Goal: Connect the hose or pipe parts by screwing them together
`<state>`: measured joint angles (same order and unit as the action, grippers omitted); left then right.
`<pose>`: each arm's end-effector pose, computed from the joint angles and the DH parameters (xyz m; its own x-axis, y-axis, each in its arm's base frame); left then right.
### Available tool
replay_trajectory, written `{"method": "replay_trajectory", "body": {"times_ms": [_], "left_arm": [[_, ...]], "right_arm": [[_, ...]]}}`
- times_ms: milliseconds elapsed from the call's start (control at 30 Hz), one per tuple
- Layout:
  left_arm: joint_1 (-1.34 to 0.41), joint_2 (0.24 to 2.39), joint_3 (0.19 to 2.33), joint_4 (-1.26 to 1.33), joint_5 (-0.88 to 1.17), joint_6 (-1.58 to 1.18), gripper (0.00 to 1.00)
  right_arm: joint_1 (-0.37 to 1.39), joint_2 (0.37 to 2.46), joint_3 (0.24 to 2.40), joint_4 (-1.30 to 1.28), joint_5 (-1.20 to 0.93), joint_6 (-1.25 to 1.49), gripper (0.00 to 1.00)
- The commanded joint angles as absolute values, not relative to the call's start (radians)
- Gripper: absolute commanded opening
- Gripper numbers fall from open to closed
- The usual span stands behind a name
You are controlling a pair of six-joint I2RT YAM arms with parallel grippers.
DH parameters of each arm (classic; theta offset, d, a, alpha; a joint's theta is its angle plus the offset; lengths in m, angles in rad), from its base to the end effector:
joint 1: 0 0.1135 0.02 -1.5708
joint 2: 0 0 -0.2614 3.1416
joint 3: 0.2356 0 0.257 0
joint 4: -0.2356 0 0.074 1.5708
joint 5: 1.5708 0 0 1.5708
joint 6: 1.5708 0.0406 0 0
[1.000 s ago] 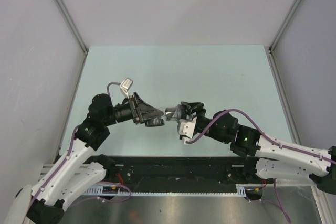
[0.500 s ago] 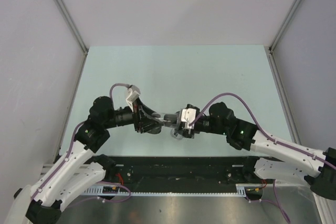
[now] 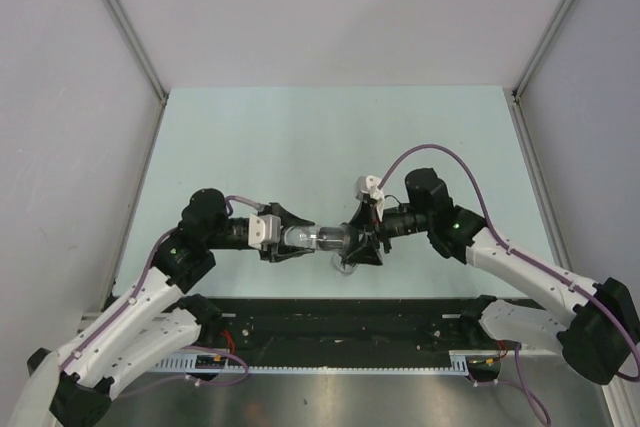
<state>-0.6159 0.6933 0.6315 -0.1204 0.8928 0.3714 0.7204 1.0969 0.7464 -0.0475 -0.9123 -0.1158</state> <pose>0.1204 -0.1240 0.3070 0.2206 0.1228 -0.9676 0.9739 0.0268 0.2254 0.1645 0.1872 0.2783 -0.1794 -0.2515 -0.9511 -0.9789 -0.0505 0.1980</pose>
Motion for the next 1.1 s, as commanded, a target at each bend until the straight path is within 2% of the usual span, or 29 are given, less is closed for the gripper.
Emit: {"method": "replay_trajectory", "body": {"times_ms": [0,67,133,233,367,533,667,767,1067], "left_arm": [[-0.618,0.706,0.644,-0.041,0.838,0.468,0.0],[-0.618,0.709,0.663,-0.034,0.773,0.384,0.0],[-0.617,0.703,0.68,-0.025,0.744,0.258,0.0],[-0.618,0.673,0.681,-0.005,0.677,0.054,0.0],[-0.617,0.629,0.684,0.029,0.41,-0.262,0.0],[-0.615,0.623,0.709,0.015,0.356,-0.615,0.0],[-0.603,0.626,0.721,-0.025,0.357,-0.865,0.0],[-0.592,0.641,0.712,-0.028,0.402,-1.09,0.0],[-0.591,0.667,0.698,-0.028,0.512,-1.319,0.0]], "right_arm": [[0.721,0.98,0.792,-0.095,-0.779,-0.089,0.79],[0.721,0.904,0.792,-0.107,-0.675,-0.121,0.93],[0.721,0.855,0.793,-0.123,-0.565,-0.156,1.0],[0.719,0.796,0.793,-0.14,-0.436,-0.215,1.0],[0.738,0.769,0.792,-0.138,-0.321,-0.293,1.0],[0.842,0.75,0.781,-0.071,-0.175,-0.473,0.98],[0.994,0.73,0.767,-0.041,-0.005,-0.672,0.98],[1.084,0.729,0.762,-0.021,0.046,-0.79,0.98],[1.163,0.805,0.761,0.029,0.084,-0.91,0.94]]}}
